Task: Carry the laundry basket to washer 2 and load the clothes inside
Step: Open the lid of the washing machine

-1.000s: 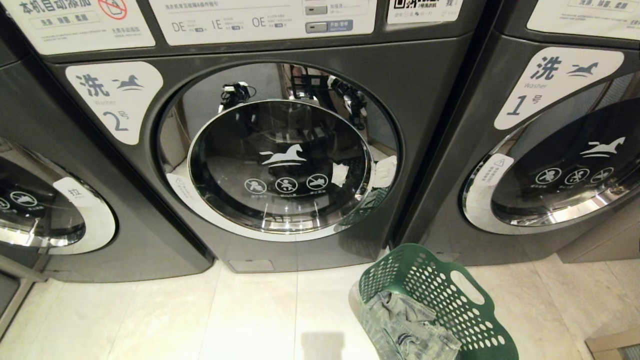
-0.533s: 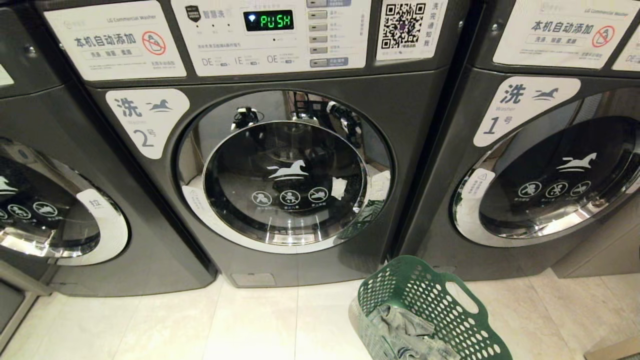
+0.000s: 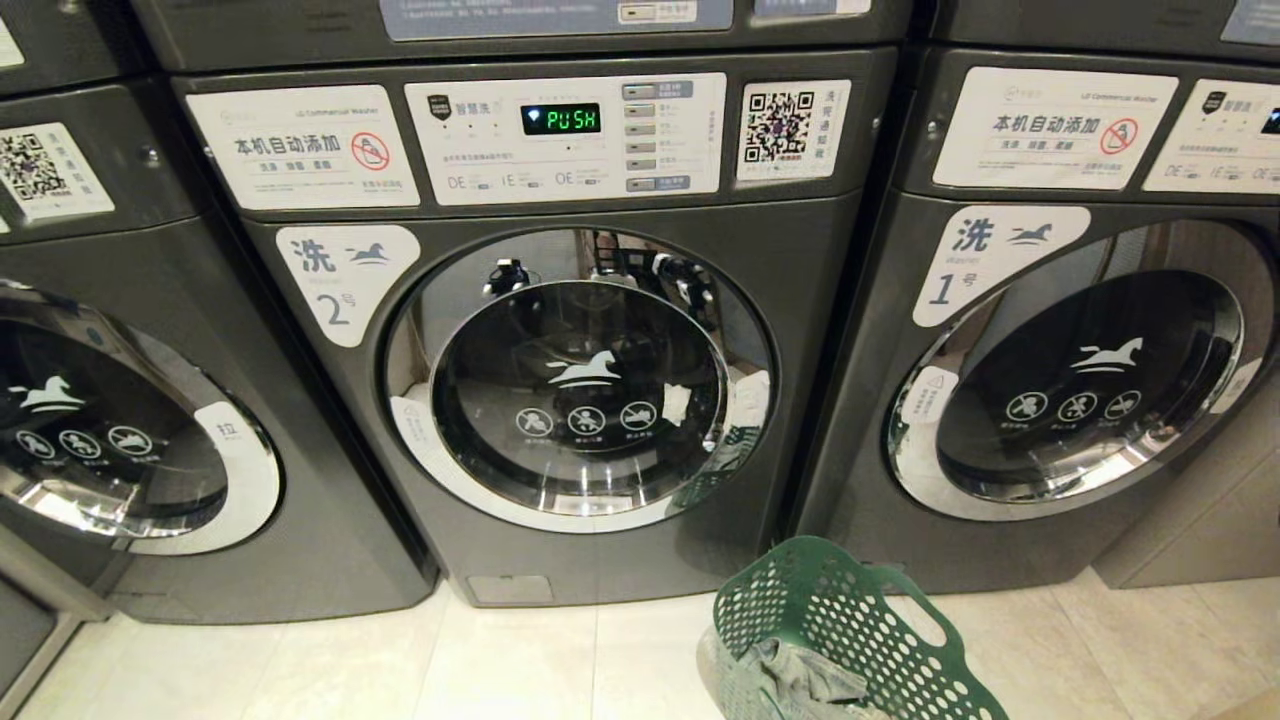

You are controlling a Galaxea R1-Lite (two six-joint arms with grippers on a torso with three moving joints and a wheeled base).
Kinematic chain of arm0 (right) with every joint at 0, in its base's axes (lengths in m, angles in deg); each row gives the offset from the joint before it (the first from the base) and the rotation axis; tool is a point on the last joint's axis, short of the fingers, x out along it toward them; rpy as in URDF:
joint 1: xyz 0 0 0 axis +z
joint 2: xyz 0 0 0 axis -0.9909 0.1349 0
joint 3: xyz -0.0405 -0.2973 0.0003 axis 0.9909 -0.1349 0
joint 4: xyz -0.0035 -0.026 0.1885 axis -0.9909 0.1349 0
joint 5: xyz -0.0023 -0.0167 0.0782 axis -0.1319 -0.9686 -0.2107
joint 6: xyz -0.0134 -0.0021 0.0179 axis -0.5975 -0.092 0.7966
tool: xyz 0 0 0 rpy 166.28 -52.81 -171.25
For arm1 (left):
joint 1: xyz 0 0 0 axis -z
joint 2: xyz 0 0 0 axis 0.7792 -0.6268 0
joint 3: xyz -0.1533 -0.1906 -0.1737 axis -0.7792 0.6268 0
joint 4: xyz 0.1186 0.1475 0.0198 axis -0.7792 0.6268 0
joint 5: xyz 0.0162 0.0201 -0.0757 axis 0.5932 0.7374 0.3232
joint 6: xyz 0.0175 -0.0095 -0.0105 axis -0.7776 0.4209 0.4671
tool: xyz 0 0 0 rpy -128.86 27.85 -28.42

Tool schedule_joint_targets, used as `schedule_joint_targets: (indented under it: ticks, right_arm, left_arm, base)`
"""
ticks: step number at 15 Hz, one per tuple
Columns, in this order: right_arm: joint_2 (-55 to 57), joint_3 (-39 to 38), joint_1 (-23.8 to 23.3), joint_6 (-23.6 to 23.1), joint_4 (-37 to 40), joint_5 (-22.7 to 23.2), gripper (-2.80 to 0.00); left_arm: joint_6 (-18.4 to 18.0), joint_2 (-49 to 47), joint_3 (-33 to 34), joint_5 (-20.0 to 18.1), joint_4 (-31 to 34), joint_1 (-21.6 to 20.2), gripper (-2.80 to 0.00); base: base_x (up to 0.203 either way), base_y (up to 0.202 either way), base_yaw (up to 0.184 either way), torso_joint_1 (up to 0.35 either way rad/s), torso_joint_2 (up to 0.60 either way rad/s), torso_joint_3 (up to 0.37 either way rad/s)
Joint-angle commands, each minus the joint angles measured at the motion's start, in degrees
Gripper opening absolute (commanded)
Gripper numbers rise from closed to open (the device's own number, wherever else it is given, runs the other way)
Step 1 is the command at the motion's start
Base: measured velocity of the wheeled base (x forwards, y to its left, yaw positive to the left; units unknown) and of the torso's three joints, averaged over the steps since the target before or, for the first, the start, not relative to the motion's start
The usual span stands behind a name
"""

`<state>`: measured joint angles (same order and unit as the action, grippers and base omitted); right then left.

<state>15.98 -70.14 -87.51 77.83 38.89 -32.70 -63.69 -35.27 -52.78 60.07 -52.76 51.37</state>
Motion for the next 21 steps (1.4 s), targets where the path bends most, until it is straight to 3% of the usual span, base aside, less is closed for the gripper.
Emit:
schedule_joint_targets:
  ticks: [1,11,21]
  right_arm:
    - [0.13,0.0,-0.01,-0.05,0.05,0.01,-2.8]
    - [0.13,0.0,-0.01,0.12,0.05,0.01,-2.8]
    - [0.13,0.0,-0.01,0.3,0.05,-0.17,-2.8]
  left_arm:
    - [-0.04,0.07,0.09,0.01,0.07,-0.01,0.0]
    - [0.05,0.07,0.09,0.01,0.07,-0.01,0.0]
    - [-0.13,0.0,0.09,-0.05,0.01,-0.01,0.0]
  base:
    - [0.0,0.0,0.0,0.005,0.0,0.046]
    - [-0.007,0.0,0.0,0.001,0.0,0.016]
    - [-0.164,0.0,0.001,0.003,0.0,0.003]
